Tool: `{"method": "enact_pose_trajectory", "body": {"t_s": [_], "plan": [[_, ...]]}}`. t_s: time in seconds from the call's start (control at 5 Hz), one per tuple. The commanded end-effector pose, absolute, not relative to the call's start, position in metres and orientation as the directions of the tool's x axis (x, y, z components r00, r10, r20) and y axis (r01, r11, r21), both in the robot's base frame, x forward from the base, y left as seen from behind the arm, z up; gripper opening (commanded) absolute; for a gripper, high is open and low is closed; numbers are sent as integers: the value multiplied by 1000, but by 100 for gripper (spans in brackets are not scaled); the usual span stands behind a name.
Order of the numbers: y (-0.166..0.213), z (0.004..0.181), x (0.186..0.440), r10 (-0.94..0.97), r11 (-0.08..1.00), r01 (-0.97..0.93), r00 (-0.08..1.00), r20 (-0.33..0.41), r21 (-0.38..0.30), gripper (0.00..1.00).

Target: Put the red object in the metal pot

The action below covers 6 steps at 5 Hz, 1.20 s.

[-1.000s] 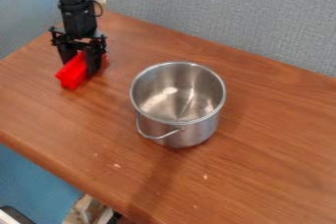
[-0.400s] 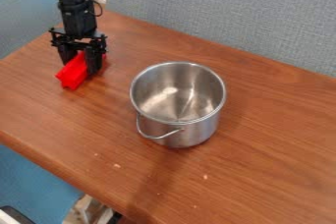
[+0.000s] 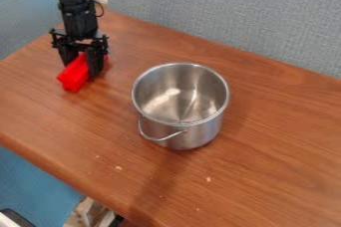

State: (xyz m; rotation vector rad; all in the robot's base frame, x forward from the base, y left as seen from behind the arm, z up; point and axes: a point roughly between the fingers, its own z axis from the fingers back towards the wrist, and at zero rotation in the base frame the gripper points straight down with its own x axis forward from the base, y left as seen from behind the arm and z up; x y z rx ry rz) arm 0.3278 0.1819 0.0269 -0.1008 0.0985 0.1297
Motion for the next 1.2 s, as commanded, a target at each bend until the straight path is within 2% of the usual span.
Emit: {"method": "enact_pose_trajectory", "body": {"t_s": [0.0, 1.0], "plan": [[189, 60, 331, 141, 988, -143, 990, -24, -64, 0], [187, 67, 327, 159, 984, -160, 987, -19, -79, 0]]}}
